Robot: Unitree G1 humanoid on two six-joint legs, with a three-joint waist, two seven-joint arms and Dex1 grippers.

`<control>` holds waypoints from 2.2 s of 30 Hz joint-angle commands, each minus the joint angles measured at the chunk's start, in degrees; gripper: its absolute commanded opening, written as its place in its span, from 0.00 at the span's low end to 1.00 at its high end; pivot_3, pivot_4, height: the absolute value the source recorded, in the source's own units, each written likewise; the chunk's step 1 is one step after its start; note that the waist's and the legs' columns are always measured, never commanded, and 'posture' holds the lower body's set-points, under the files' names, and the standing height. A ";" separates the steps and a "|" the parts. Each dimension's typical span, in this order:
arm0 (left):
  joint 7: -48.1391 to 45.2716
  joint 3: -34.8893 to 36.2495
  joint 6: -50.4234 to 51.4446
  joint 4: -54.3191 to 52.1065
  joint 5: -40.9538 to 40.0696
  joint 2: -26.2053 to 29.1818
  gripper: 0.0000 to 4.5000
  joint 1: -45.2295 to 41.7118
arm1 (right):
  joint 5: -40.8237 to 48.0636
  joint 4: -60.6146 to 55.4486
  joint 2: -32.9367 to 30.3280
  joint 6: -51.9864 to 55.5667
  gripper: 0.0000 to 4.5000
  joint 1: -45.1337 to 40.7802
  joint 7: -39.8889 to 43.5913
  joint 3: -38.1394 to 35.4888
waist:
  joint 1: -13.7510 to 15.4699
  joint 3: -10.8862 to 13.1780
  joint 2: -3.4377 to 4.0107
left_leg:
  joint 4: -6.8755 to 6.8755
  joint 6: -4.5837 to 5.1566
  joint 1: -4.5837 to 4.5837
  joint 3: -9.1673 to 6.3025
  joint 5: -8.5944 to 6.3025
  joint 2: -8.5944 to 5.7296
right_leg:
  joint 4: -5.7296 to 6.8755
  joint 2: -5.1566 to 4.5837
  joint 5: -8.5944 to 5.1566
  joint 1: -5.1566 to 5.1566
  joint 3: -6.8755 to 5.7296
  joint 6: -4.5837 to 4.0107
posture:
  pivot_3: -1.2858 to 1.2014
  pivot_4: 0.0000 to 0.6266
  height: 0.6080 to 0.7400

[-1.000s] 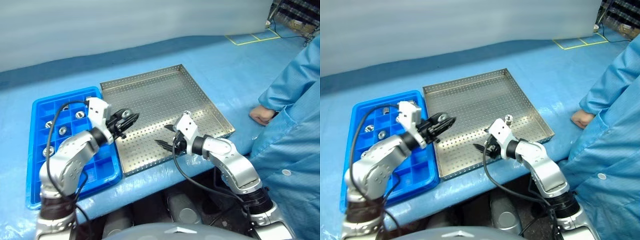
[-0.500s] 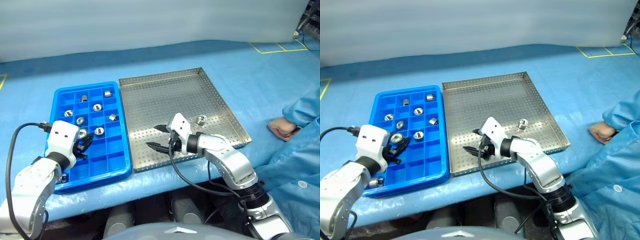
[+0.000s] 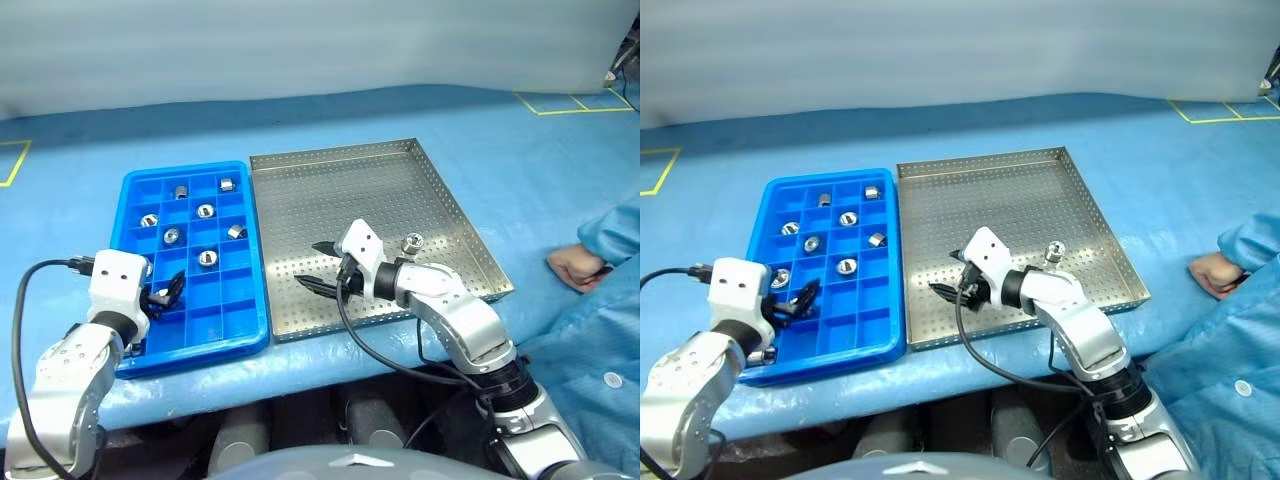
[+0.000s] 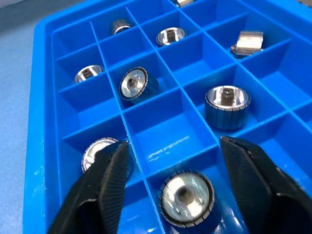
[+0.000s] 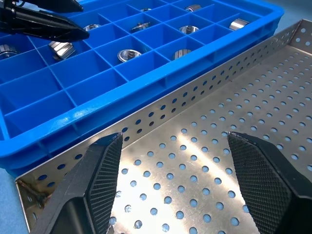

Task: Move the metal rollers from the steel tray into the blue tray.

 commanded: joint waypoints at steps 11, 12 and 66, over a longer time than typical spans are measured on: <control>-8.96 -22.71 -11.21 3.64 -1.39 -3.06 0.76 -6.77 | -9.99 -4.80 -10.49 6.47 0.80 -0.92 -8.87 -6.71 | -1.02 -0.04 0.01 | 0.02 0.02 0.01 0.24 -0.01 -0.14 | -0.01 0.04 0.07 0.01 0.11 -0.04 | 0.44 0.24 1.00; -9.40 -23.98 -11.84 4.56 -1.55 -3.71 0.76 -7.38 | -10.45 -5.44 -12.24 8.36 0.80 -0.45 -8.69 -7.04 | -1.18 -0.04 0.01 | 0.01 0.03 0.00 0.24 -0.01 -0.14 | -0.01 0.03 0.07 0.00 0.12 -0.04 | 0.44 0.24 1.00; 4.73 0.45 1.77 -5.62 6.91 3.10 0.77 3.65 | -2.72 8.92 18.59 7.11 0.38 -14.63 -2.67 13.60 | -2.36 -0.01 0.03 | -0.07 0.20 -0.05 0.04 -0.05 0.19 | -0.02 0.01 0.31 -0.12 0.16 0.40 | 0.51 0.24 1.00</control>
